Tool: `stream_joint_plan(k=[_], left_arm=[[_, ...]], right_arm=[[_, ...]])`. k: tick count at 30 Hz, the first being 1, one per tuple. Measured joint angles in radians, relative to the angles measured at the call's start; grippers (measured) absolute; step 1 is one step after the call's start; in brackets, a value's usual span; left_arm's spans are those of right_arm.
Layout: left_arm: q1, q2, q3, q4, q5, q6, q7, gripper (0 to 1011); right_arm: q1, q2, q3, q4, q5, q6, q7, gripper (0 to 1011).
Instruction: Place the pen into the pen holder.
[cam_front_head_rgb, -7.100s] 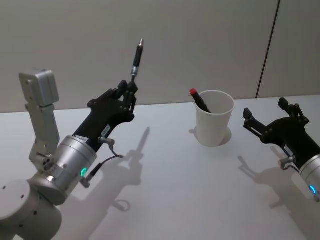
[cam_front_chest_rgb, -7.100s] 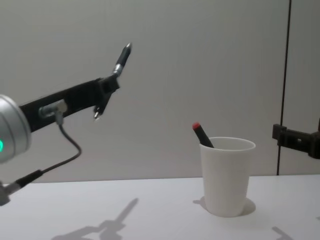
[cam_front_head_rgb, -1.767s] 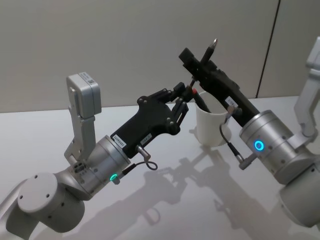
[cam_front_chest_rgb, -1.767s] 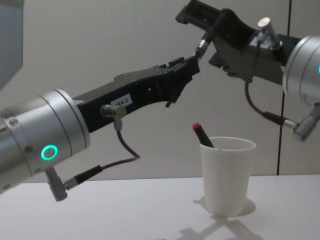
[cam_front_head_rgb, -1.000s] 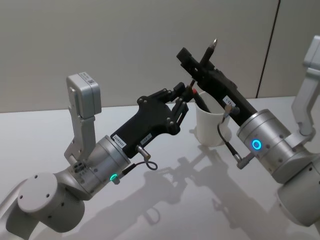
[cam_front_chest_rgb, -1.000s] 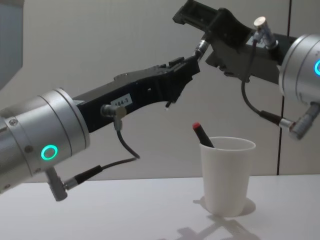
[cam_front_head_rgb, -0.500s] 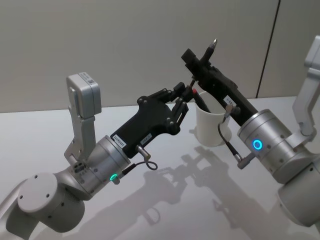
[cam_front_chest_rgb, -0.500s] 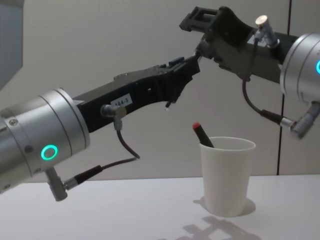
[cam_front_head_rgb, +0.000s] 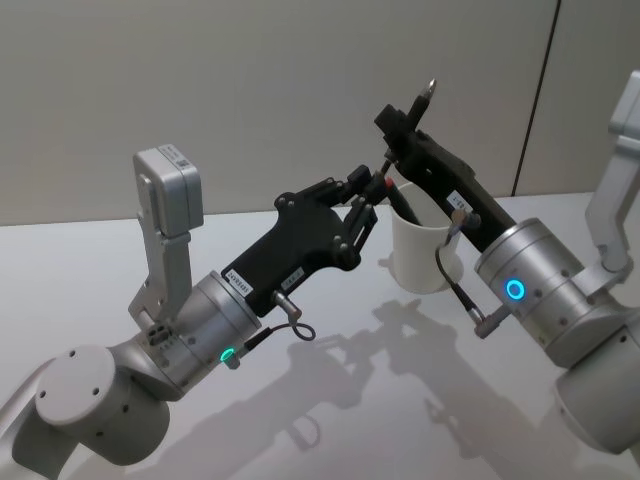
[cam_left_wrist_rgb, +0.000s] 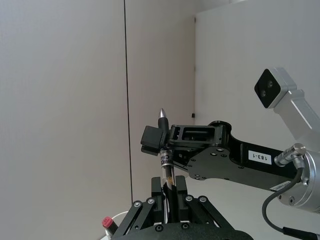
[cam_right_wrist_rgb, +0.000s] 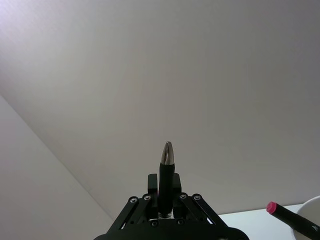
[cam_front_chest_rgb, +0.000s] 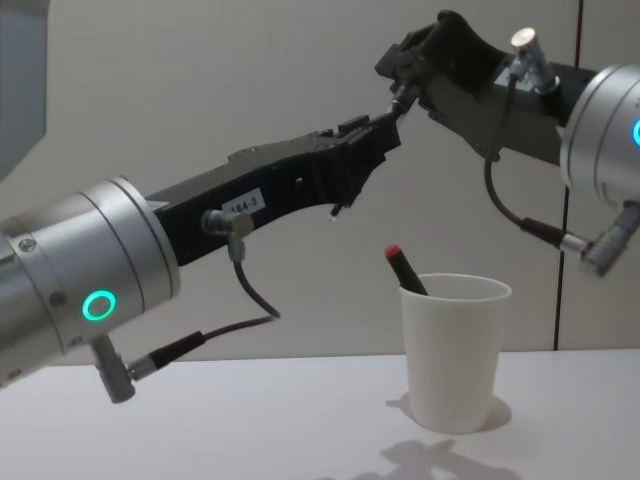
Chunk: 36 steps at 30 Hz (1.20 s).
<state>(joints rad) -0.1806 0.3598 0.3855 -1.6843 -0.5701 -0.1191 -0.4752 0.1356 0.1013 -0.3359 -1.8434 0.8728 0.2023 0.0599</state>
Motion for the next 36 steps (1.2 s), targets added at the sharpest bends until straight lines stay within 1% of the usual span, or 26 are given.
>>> stream_joint_plan(k=[10,13,15,16,17,24,25,27,30,31,33,34,35,36], left_arm=[[0.0,0.0,0.0,0.0,0.0,0.0,0.0,163],[0.0,0.0,-0.001,0.0,-0.001,-0.001,0.0,191],[0.0,0.0,-0.001,0.0,-0.001,-0.001,0.0,263],[0.0,0.0,0.0,0.0,-0.001,-0.001,0.0,275],[0.0,0.0,0.0,0.0,-0.001,-0.001,0.0,329],[0.0,0.0,0.0,0.0,-0.001,-0.001,0.0,518],[0.0,0.0,0.0,0.0,-0.001,-0.001,0.0,578],[0.0,0.0,0.0,0.0,0.0,-0.001,0.0,659],[0.0,0.0,0.0,0.0,-0.001,0.0,0.0,719],[0.0,0.0,0.0,0.0,0.0,0.0,0.0,775],[0.0,0.0,0.0,0.0,0.0,0.0,0.0,805],[0.0,0.0,0.0,0.0,0.0,0.0,0.0,831],[0.0,0.0,0.0,0.0,0.0,0.0,0.0,883],[0.0,0.0,0.0,0.0,0.0,0.0,0.0,900]], right_arm=[[0.0,0.0,0.0,0.0,0.0,0.0,-0.001,132],[0.0,0.002,0.001,0.0,0.0,0.0,-0.003,132],[0.0,0.002,0.001,0.0,0.0,0.0,-0.003,131],[0.0,0.002,0.001,0.0,0.0,0.0,-0.003,131],[0.0,0.002,0.001,0.0,0.0,0.0,-0.003,132],[0.0,0.001,0.0,0.001,0.0,0.0,-0.003,131],[0.0,0.001,0.0,0.001,0.0,0.0,-0.003,132],[0.0,0.001,0.0,0.001,0.0,0.0,-0.003,132],[0.0,0.001,0.0,0.001,0.0,0.0,-0.003,132],[0.0,0.001,0.0,0.001,0.0,0.0,-0.003,132],[0.0,0.001,0.0,0.001,0.0,0.0,-0.003,132],[0.0,0.001,0.0,0.001,0.0,0.0,-0.003,132],[0.0,0.001,0.0,0.001,0.0,0.0,-0.003,131],[0.0,0.001,0.0,0.001,0.0,0.0,-0.002,132]])
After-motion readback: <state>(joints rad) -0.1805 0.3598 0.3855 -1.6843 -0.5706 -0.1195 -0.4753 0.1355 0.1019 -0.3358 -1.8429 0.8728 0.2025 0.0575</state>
